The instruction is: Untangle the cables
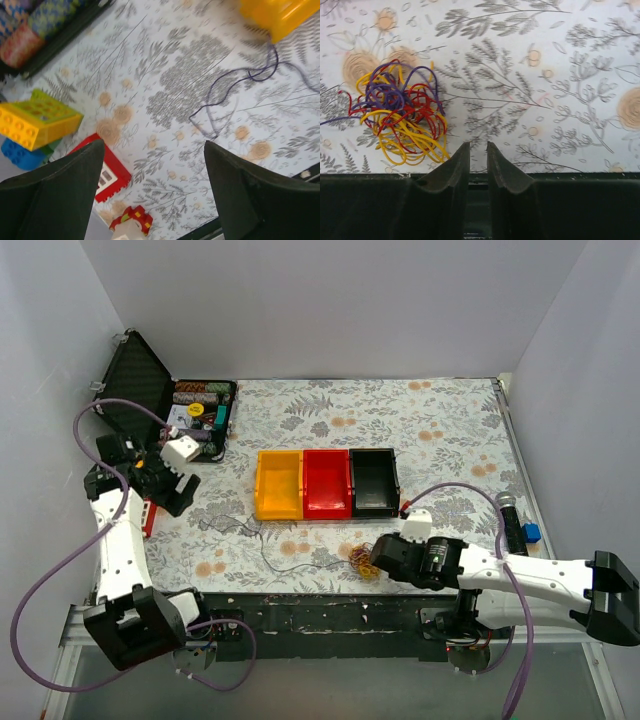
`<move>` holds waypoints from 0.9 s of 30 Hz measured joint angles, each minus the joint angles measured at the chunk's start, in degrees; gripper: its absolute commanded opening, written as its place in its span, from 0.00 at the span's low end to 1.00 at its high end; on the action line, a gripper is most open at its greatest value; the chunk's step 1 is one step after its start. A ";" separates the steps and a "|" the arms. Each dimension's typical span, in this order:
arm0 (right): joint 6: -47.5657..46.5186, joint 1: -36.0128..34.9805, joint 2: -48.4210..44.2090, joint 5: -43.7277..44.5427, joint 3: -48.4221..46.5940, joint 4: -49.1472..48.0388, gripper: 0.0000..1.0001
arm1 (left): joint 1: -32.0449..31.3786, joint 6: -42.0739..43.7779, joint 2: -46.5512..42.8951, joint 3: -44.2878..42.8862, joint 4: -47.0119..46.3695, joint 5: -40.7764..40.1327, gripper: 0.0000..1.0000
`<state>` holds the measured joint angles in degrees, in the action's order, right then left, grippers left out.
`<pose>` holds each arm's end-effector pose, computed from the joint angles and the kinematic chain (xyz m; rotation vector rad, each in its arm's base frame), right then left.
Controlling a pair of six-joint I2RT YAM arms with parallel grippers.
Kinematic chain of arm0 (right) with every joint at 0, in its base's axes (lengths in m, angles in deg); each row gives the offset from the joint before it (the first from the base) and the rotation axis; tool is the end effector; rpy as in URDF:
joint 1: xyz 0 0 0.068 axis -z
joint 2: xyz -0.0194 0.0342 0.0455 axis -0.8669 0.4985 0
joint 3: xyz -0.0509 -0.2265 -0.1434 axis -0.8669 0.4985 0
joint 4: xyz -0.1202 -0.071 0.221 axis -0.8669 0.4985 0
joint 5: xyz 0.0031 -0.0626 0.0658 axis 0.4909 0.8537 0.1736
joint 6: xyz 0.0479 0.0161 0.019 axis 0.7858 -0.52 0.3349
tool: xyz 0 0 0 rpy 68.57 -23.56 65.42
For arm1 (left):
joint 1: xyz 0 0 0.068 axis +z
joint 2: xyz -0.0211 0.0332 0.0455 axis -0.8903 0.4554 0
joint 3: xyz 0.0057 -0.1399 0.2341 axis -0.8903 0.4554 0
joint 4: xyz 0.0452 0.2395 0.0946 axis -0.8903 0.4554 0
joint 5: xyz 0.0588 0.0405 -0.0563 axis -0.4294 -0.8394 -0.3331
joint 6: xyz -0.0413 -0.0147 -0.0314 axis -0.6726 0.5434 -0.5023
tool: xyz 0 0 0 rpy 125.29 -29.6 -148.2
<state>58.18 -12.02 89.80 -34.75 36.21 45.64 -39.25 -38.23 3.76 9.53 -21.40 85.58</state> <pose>0.0682 0.1444 0.2052 0.1382 2.4572 0.1413 0.2005 0.0698 0.2999 0.0557 2.5061 -0.3511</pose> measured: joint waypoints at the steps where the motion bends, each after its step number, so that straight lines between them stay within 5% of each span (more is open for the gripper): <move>1: -1.75 0.00 0.61 -0.76 0.26 -2.43 0.28 | -2.60 -0.42 -0.90 -1.05 1.18 0.98 0.93; 9: -10.40 0.04 3.41 -3.02 0.24 -14.45 0.37 | -24.59 -10.19 -2.56 -6.03 5.01 7.17 0.91; 18: -11.39 0.04 4.33 -3.45 0.70 -18.60 0.43 | -63.67 -29.03 3.32 0.70 -6.97 5.25 0.98; 27: -9.33 0.04 4.00 -3.91 4.63 -20.39 0.38 | -68.89 -31.21 15.17 6.69 -17.75 0.39 0.98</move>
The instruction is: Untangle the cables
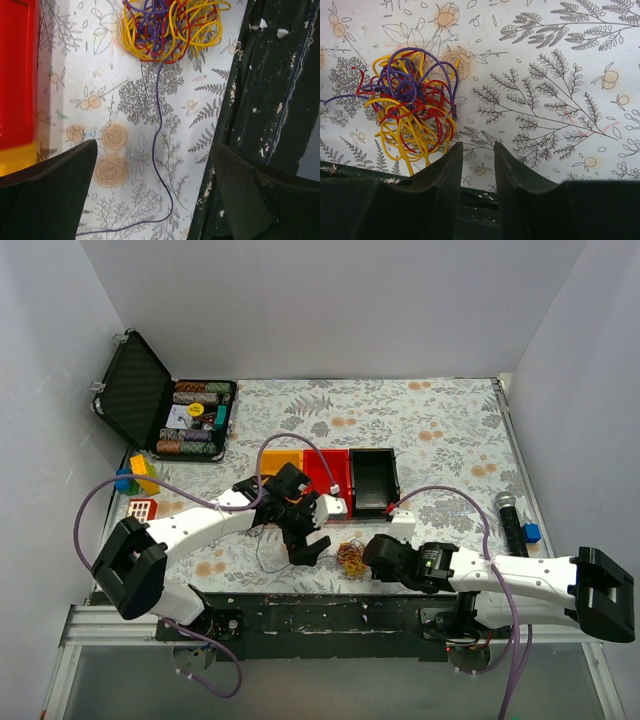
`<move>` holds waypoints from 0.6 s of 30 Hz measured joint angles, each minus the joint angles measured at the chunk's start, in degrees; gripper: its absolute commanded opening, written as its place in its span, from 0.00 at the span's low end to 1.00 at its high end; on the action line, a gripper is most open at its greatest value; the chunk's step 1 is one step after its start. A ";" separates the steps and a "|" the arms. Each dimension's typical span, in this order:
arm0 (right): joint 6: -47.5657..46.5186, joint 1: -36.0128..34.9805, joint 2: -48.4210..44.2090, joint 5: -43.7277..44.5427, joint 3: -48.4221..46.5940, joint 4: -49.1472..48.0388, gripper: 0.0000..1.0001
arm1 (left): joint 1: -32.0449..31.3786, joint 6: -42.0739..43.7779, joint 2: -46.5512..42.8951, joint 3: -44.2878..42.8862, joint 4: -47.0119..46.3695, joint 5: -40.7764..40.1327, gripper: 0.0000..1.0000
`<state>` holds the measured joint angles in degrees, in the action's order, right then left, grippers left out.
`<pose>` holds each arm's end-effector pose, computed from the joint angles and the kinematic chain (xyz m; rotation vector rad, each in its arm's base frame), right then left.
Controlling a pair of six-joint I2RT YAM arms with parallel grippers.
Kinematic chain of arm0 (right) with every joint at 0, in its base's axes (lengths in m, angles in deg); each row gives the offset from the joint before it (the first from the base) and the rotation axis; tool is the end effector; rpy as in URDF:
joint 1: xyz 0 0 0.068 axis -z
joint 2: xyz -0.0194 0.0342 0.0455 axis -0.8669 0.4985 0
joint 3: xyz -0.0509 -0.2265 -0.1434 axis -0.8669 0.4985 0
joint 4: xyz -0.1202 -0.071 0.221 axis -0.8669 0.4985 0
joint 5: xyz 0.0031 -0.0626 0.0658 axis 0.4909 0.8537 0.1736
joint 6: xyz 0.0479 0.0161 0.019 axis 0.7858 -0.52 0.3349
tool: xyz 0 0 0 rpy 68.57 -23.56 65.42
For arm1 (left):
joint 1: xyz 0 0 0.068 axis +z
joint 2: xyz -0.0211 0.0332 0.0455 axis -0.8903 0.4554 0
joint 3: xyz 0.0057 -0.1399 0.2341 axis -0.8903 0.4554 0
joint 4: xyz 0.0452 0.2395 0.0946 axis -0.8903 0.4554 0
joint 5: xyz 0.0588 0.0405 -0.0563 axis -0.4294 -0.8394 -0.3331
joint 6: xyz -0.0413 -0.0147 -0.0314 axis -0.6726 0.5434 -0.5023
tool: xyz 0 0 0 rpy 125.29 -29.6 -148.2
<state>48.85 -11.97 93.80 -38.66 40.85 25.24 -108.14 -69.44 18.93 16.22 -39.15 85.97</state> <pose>0.0751 0.1717 0.1850 -0.0016 2.4297 0.3440 0.1769 -0.2021 0.2206 0.9673 2.7129 -0.9193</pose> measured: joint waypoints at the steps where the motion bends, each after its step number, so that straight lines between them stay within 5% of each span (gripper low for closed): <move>1: 0.35 0.00 -0.33 -0.15 0.52 -0.35 0.38 | -0.35 0.20 0.44 0.20 -1.20 -0.15 0.98; 12: 2.97 0.00 -4.02 -1.55 4.55 -3.72 0.29 | -5.97 1.62 10.99 1.73 -11.39 -0.35 0.81; 18: 3.85 0.00 -6.51 -1.88 6.40 -3.96 0.26 | -7.74 1.16 12.59 2.12 -15.58 -1.25 0.57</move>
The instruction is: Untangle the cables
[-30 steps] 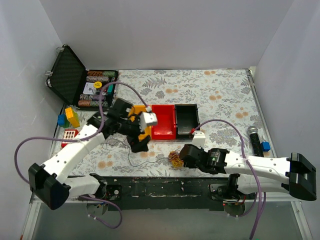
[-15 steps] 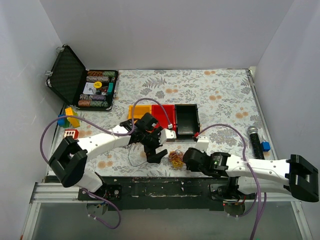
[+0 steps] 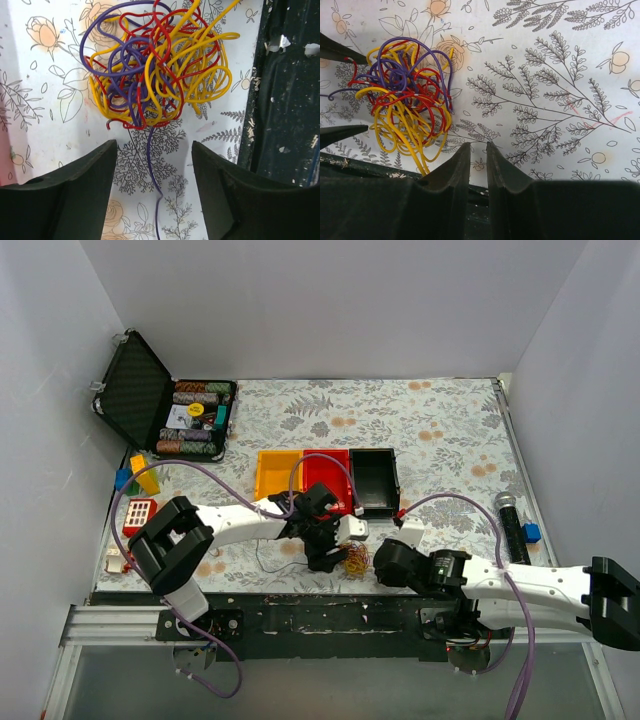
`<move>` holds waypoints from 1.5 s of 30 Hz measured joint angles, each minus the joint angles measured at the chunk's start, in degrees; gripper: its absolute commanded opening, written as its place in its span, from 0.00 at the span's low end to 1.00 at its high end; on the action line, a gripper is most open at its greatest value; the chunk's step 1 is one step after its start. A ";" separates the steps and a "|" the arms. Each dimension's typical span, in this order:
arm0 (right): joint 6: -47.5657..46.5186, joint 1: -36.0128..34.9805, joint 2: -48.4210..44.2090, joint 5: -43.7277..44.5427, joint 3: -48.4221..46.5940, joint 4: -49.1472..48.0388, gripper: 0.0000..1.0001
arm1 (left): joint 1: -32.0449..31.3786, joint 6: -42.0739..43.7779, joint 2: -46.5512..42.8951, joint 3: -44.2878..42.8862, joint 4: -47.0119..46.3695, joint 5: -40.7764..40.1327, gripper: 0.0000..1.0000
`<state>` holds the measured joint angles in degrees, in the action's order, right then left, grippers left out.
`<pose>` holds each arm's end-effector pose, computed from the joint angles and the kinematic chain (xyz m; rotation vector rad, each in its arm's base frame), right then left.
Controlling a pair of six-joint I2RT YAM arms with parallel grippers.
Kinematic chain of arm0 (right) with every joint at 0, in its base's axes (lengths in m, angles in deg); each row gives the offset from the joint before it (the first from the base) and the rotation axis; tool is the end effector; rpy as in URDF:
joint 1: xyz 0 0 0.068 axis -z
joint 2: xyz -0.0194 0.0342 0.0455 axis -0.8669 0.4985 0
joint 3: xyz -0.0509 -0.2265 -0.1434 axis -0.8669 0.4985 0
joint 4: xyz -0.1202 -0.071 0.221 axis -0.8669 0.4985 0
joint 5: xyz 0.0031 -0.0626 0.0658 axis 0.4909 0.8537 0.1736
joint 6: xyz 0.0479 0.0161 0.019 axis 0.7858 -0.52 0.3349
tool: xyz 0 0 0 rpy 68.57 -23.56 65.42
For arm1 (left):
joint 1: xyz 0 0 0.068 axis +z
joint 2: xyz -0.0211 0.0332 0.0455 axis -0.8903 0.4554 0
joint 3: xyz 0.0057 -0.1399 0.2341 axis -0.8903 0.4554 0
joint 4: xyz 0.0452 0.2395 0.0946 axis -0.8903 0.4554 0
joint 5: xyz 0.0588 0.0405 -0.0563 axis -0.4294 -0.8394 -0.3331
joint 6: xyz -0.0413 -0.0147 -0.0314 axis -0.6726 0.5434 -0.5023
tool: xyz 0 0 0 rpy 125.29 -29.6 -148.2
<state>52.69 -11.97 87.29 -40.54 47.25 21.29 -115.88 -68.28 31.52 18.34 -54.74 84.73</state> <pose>0.0684 0.1543 0.1729 0.0928 2.4262 0.4748 0.1708 -0.2531 0.1627 1.1786 2.6412 -0.9160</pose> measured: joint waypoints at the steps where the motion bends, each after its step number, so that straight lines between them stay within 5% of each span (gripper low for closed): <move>1: 0.13 0.00 -0.39 -0.04 0.31 0.02 0.26 | -0.28 -0.15 0.20 0.07 -0.66 -0.24 0.55; 7: 0.39 0.00 -2.19 -0.17 1.25 -0.31 0.20 | -1.22 -0.57 0.31 0.50 -2.91 -1.33 0.00; 19: 0.48 0.00 -2.93 0.35 1.55 -0.92 0.12 | -1.88 -2.54 -4.83 2.29 -0.98 -2.82 0.00; 23: 0.57 0.00 -4.87 0.79 1.55 -0.85 0.44 | -1.90 -4.50 -9.92 0.90 0.90 -3.41 0.00; 26: -0.57 0.00 -7.87 1.16 1.55 -1.53 0.55 | -1.90 -6.27 -11.65 0.48 1.11 -3.52 0.00; 33: -6.01 0.00 -12.87 0.63 4.07 -10.19 0.59 | -1.90 -11.23 -11.13 0.79 1.70 -4.15 0.00; 45: -15.17 -3.85 -8.61 -2.25 5.18 -24.09 0.65 | -1.90 -20.24 -9.44 3.39 0.74 -6.86 0.00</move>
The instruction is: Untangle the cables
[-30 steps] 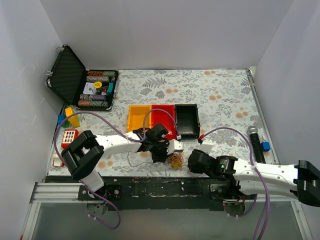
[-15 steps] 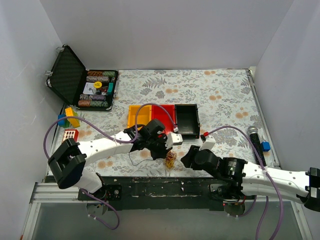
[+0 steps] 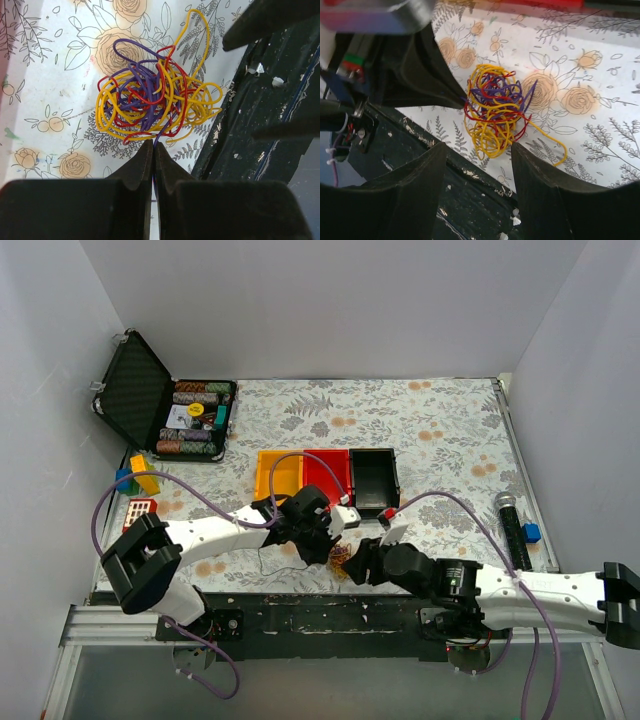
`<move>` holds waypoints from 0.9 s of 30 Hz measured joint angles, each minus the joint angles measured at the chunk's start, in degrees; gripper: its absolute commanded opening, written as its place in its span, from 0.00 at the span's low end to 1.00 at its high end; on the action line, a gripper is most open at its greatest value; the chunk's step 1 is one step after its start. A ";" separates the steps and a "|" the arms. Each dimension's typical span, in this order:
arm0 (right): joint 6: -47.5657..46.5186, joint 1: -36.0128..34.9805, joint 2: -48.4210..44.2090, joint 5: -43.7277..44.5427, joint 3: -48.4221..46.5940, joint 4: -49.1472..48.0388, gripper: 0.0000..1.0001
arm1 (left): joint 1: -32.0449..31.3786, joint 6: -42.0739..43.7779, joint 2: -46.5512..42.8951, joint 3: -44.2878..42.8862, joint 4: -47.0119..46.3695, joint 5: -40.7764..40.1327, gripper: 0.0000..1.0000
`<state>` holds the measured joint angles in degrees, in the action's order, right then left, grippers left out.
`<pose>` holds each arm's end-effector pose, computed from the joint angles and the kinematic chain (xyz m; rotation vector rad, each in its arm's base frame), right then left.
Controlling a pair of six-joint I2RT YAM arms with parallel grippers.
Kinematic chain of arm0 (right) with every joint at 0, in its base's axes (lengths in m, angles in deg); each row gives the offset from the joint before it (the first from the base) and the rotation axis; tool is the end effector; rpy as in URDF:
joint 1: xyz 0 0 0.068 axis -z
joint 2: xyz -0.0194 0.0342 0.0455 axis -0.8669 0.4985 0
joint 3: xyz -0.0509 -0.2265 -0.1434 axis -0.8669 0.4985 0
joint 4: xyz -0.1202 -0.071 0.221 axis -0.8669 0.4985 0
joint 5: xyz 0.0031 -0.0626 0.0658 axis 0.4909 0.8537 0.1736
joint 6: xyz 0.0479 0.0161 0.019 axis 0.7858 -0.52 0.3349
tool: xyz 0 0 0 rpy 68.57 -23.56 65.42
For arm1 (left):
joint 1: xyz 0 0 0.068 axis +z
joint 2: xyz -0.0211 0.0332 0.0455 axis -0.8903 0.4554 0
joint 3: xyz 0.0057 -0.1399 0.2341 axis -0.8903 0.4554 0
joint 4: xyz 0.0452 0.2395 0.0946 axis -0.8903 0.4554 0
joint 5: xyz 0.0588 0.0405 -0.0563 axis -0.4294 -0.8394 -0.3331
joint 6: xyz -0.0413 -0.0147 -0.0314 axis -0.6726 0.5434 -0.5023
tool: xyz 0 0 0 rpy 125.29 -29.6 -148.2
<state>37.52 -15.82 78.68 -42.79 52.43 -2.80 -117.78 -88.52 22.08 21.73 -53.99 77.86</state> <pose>0.0585 0.1659 0.1988 -0.1375 2.1272 0.9068 0.1524 -0.2378 0.1893 0.7230 2.7755 -0.8872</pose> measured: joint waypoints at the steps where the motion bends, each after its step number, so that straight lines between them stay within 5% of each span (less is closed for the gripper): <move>1: -0.66 -0.72 0.59 0.09 -0.09 -0.70 0.66 | 0.00 -0.59 0.07 0.11 -0.13 -0.13 0.00; 9: -4.26 -3.61 9.77 1.29 -1.46 -3.67 0.61 | 0.00 -2.99 0.11 0.44 -0.72 -0.22 0.00; 16: -3.21 -3.72 13.00 6.38 -2.25 -4.15 0.31 | 0.00 -3.32 0.07 0.44 -0.55 1.18 0.00; 22: -2.64 -3.72 13.14 8.04 -1.81 -8.37 0.44 | 0.00 -3.30 -0.61 0.44 1.01 4.26 0.00; 27: -2.78 -3.72 16.22 7.37 -1.81 -10.91 0.42 | 0.00 -3.34 -0.79 0.44 1.27 5.95 0.00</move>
<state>34.75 -19.54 94.90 -35.42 50.62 -13.71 -117.78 -91.86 21.29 22.16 -52.73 83.81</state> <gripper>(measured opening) 0.441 0.015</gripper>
